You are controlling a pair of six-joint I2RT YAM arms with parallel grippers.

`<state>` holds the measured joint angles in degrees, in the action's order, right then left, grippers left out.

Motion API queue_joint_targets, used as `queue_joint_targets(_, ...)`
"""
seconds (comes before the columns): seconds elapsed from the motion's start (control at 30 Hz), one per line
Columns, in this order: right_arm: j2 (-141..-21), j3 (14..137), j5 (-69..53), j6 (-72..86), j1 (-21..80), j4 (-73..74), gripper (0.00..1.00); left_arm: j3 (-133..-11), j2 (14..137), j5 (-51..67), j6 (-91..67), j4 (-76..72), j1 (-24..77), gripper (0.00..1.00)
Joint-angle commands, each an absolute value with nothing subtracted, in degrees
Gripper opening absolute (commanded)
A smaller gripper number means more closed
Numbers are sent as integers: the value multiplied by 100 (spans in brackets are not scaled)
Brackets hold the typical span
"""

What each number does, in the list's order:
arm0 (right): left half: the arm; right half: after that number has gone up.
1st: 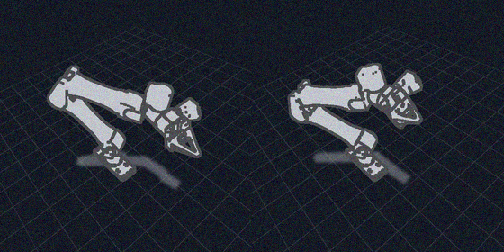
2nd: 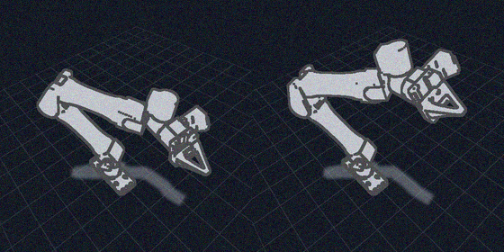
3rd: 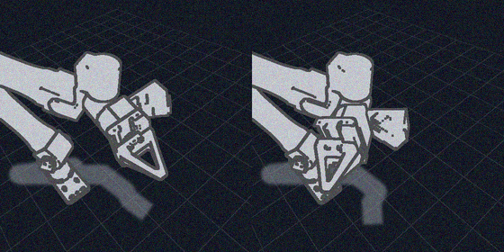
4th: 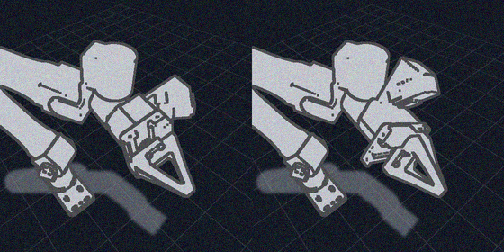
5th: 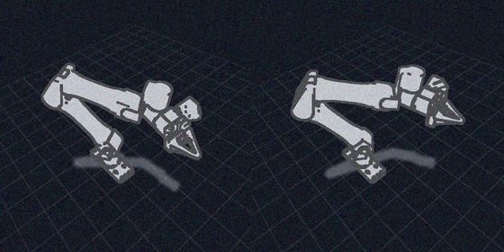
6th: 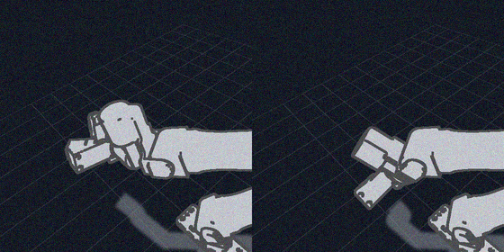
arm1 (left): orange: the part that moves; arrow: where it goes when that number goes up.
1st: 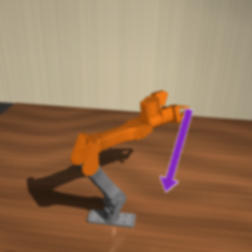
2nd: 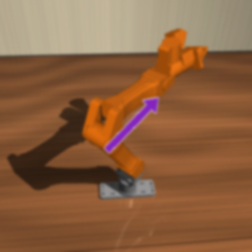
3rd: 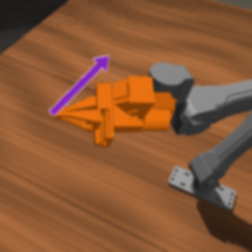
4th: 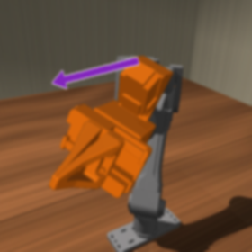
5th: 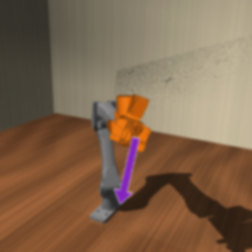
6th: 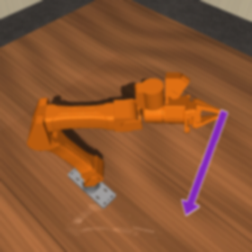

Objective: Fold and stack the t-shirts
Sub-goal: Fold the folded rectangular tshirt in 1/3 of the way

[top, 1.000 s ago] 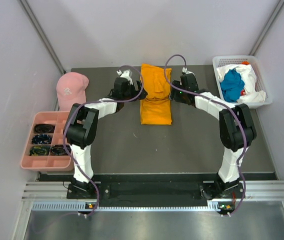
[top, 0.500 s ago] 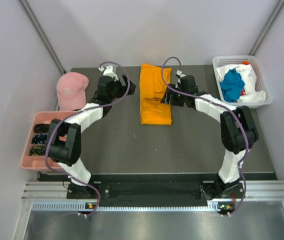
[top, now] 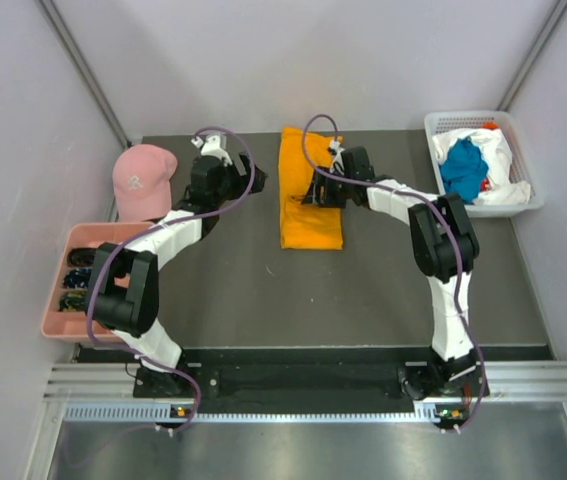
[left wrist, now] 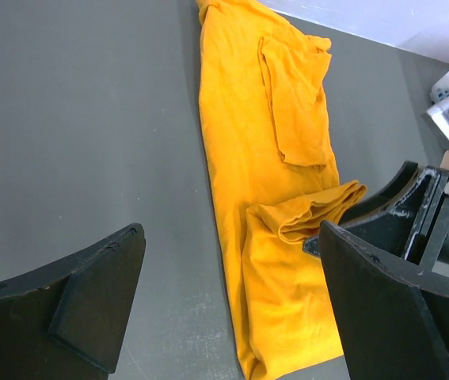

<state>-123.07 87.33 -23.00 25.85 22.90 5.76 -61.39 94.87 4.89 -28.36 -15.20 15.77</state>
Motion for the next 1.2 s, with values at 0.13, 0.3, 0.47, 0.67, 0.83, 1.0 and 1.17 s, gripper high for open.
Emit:
queue_joint_targets(0.13,-12700,9684,-2417,2233,2355,316,64,-6029,9316,554,-2821,-1740,1521,95)
queue_joint_targets(0.3,-13042,10106,-2005,2092,2347,360,65,-5994,9343,589,-2848,-1784,1512,95)
queue_joint_targets(0.47,-13105,10195,-1442,1873,2355,238,66,-5977,9369,633,-2900,-1810,1512,95)
queue_joint_targets(0.67,-12789,10064,-862,1486,2355,-307,68,-5959,9369,668,-2918,-1819,1512,95)
queue_joint_targets(0.83,-12560,10186,-756,1283,2347,-379,71,-5950,9299,711,-2892,-1819,1512,95)
queue_joint_targets(1.0,-11972,9740,-362,1283,2347,-387,72,-5950,9272,1115,-2839,-1951,1512,95)
queue_joint_targets(1.17,-11155,8914,456,1274,2347,-246,73,-5924,9369,1626,-2909,-2013,1564,93)
